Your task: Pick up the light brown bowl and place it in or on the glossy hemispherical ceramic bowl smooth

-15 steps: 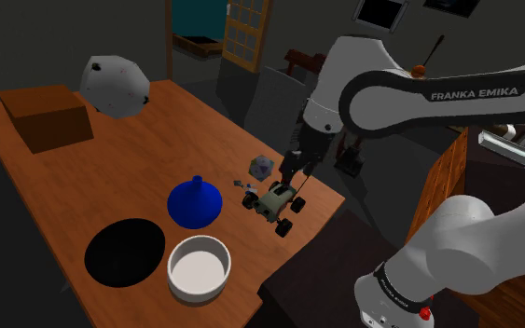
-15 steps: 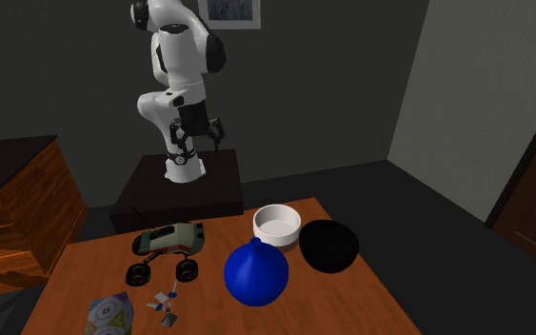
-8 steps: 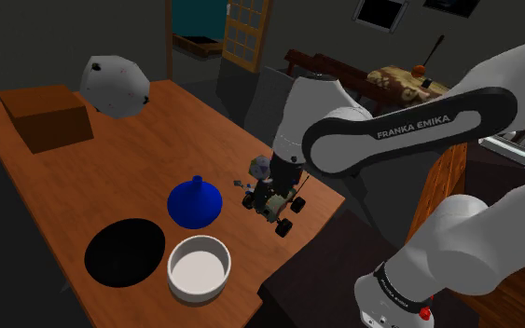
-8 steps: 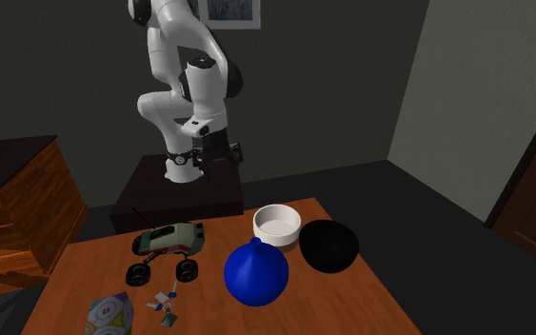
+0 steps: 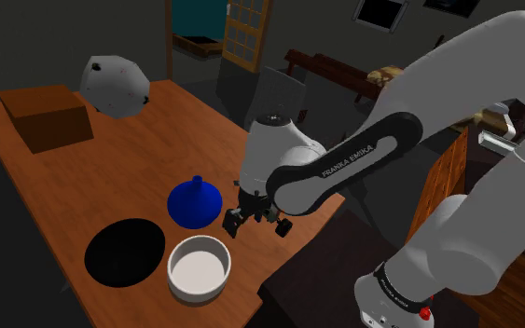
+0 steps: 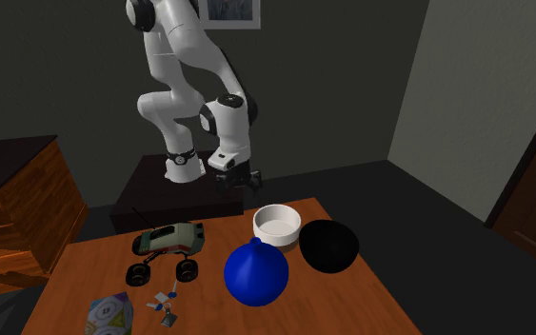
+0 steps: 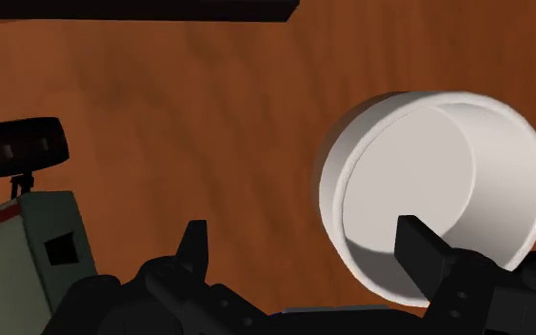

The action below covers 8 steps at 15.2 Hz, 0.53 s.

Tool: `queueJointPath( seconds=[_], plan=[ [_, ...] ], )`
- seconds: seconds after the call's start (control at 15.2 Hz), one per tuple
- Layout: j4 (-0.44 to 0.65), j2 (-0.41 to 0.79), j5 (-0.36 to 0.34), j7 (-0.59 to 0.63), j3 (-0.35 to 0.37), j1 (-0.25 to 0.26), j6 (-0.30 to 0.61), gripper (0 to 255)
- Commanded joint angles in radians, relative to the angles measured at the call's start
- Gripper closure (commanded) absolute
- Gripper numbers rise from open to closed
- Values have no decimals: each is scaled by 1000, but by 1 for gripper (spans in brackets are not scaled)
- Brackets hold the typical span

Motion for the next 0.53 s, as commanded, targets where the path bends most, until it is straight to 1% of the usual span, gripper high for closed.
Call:
queueJointPath(
  seconds=[0.0, 0.13, 0.26, 0.46],
  plan=[
    [31, 84, -60, 64, 8, 10, 43, 0],
    [70, 176, -133, 133, -2, 32, 82, 0],
    [114, 265, -201, 199, -25, 66, 113, 0],
    [125, 308, -231, 223, -47, 88, 143, 0]
  ],
)
